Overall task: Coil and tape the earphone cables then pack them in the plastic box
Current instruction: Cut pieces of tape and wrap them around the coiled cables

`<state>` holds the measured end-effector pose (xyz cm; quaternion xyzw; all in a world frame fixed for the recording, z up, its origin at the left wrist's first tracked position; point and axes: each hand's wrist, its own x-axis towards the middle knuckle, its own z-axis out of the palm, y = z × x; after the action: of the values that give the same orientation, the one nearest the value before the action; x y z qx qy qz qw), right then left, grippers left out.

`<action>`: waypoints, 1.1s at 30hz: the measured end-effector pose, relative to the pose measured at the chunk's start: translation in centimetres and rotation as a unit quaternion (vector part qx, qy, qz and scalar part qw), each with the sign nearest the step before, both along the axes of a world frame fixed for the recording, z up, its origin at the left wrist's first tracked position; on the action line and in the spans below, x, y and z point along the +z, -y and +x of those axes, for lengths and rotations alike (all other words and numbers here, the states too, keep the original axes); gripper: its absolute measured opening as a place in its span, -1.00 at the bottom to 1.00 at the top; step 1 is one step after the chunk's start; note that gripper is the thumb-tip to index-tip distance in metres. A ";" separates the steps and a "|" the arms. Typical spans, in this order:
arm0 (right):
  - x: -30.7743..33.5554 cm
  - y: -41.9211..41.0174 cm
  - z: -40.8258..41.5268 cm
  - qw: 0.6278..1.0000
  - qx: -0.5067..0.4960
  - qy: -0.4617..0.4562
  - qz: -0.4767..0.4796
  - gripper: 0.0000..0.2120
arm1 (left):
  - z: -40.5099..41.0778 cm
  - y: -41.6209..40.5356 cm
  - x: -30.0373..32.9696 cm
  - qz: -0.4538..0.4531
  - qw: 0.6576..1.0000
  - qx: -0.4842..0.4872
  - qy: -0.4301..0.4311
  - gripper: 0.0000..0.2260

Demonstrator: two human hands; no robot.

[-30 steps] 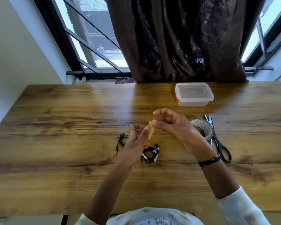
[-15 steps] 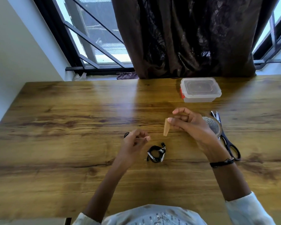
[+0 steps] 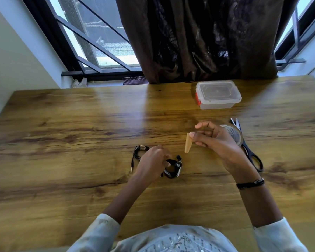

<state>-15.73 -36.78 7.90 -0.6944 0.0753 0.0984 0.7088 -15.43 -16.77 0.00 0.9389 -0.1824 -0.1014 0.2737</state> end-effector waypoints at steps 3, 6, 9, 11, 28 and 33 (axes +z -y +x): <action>0.1 -0.1 -0.1 1.000 0.000 -0.001 0.002 -0.77 | -0.3 0.2 -0.5 -0.005 1.000 0.010 0.023 -0.77; 0.2 -0.2 -0.1 1.000 0.005 0.000 -0.002 -0.78 | -0.5 0.2 -0.9 0.004 1.000 0.019 0.023 -0.75; 0.4 -0.2 -0.1 1.000 0.010 0.002 -0.001 -0.78 | -0.7 0.4 -1.0 0.023 0.999 0.012 0.041 -0.82; 0.5 -0.3 -0.1 1.000 0.008 0.005 -0.002 -0.78 | -0.8 0.5 -1.0 0.027 0.998 0.014 0.049 -0.85; 2.6 -2.5 0.4 0.930 -0.042 0.308 -0.195 -0.82 | -0.9 -1.0 10.3 -0.255 0.966 0.052 -0.004 -0.86; 3.9 -3.8 0.2 0.911 -0.012 0.348 -0.220 -0.92 | -1.4 -1.3 13.1 -0.265 0.960 0.041 0.075 -0.90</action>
<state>-15.54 -32.95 11.84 -0.8222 -0.1484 -0.1768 0.5203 -16.84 -15.48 13.14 0.8443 -0.1843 0.0326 0.5021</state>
